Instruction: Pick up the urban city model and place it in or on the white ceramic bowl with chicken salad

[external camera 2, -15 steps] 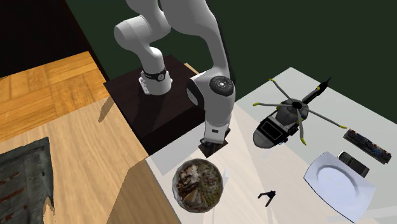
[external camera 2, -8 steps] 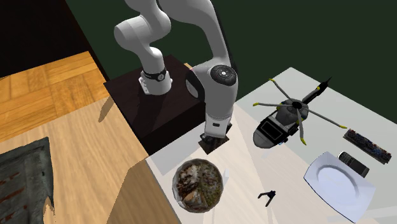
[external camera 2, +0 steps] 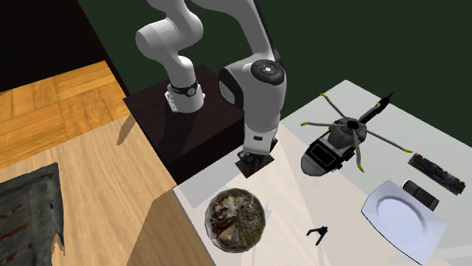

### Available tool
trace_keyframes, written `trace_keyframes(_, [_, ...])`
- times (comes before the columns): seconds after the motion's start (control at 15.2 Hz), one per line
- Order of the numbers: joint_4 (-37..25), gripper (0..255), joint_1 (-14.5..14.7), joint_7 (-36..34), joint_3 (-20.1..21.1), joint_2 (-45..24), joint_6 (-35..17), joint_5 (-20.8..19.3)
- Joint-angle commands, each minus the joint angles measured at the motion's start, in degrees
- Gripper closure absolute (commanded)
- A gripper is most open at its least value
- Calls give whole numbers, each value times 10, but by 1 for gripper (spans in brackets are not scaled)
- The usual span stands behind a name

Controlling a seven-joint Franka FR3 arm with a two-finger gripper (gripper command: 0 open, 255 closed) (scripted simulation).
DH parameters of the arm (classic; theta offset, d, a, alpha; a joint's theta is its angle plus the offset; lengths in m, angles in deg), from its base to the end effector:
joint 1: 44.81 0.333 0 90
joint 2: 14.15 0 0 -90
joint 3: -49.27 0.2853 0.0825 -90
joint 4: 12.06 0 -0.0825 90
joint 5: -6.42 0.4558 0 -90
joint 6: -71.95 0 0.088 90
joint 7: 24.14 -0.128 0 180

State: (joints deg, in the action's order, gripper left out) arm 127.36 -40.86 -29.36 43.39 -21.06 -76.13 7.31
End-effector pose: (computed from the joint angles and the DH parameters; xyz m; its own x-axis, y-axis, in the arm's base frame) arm 0.5292 -0.0198 0.1478 0.9902 -0.1364 0.0315 -0.1365 -0.9906 0.0008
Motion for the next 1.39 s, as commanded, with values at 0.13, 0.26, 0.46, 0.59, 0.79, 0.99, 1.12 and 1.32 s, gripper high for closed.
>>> trace_keyframes(0.13, [-4,255,1,-5,-1,27,31,-5])
trace_keyframes(0.26, [-7,255,1,-6,-1,40,47,-8])
trace_keyframes(0.46, [-12,255,1,-8,-1,59,71,-11])
trace_keyframes(0.59, [-27,255,-5,6,-8,53,80,-9])
trace_keyframes(0.79, [-72,255,-25,49,-25,24,96,0])
trace_keyframes(0.99, [-121,255,-46,90,-39,-8,114,11])
trace_keyframes(1.12, [-158,255,-60,117,-47,-32,128,18])
trace_keyframes(1.32, [-217,255,-82,154,-56,-70,151,31])
